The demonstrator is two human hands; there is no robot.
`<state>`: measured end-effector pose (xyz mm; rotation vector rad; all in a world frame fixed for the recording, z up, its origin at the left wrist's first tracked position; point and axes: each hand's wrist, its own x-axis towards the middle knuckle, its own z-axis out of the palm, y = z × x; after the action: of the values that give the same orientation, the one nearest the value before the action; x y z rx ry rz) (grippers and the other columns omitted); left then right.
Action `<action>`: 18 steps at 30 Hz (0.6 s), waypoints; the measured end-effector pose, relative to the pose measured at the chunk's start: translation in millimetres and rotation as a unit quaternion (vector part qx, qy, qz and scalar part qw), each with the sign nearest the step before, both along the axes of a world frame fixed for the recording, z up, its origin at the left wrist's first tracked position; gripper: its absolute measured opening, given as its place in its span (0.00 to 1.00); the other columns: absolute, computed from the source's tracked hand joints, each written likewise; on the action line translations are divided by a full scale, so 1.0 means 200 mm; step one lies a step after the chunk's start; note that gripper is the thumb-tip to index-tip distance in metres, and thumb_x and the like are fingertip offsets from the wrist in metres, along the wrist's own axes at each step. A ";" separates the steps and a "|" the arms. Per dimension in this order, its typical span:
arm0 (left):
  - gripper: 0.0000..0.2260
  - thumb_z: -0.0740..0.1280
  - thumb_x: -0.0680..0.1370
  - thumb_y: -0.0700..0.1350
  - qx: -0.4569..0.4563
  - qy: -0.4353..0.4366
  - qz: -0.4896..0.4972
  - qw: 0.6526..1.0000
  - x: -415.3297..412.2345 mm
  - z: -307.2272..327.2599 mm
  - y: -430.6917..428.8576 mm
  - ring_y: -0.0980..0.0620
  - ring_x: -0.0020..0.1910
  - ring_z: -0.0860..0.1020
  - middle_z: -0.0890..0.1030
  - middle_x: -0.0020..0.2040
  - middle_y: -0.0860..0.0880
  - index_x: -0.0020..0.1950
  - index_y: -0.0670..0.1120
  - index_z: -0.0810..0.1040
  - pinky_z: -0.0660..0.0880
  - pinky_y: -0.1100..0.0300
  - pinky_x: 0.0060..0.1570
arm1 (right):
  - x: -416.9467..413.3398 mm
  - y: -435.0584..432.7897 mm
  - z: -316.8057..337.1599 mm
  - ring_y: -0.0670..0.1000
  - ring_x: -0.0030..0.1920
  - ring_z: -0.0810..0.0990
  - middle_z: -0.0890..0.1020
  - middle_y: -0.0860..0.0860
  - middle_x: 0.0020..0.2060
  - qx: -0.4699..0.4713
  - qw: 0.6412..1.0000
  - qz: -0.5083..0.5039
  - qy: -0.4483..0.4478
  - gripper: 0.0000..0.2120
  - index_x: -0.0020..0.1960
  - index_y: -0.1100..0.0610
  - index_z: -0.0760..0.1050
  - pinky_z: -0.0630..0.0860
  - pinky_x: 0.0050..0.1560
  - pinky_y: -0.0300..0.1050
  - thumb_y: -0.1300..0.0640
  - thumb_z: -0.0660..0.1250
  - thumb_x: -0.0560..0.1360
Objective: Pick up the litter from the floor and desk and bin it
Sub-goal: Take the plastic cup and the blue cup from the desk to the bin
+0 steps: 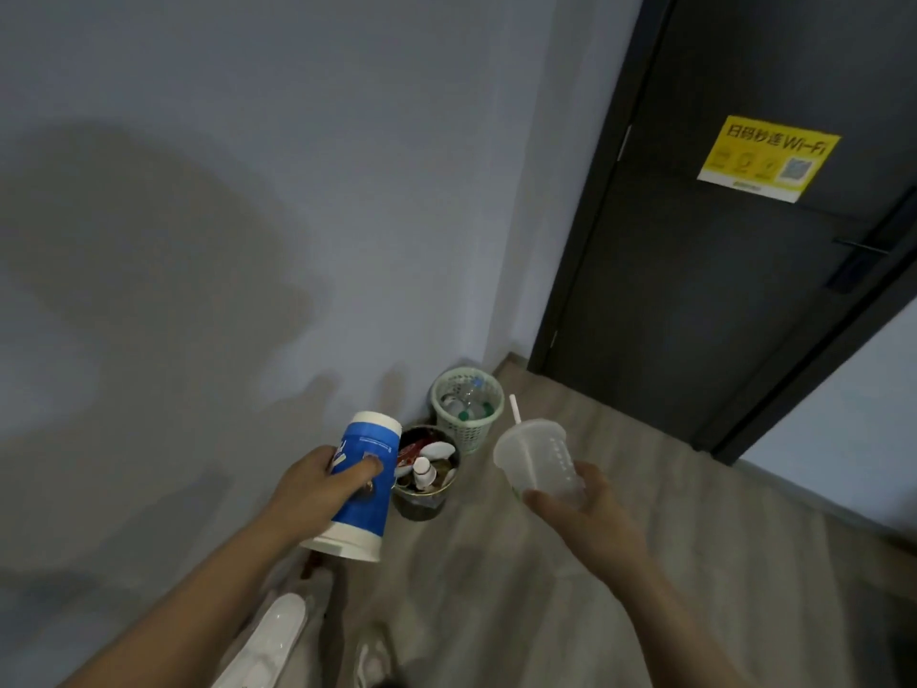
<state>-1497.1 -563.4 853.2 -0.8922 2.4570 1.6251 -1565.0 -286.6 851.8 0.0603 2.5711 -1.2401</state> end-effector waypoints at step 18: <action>0.16 0.68 0.75 0.56 0.006 -0.167 -0.062 0.984 -1.33 -0.65 -0.62 0.51 0.42 0.78 0.79 0.45 0.48 0.51 0.45 0.73 0.72 0.58 0.38 | -1.17 -0.67 -0.61 0.54 0.50 0.79 0.74 0.52 0.52 0.062 0.983 -0.041 -0.169 0.33 0.68 0.57 0.64 0.80 0.50 0.53 0.48 0.73 0.70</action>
<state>-1763.4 -687.3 723.8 -0.9043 2.2214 1.3241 -1798.8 -421.2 729.2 0.3725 2.3619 -0.9947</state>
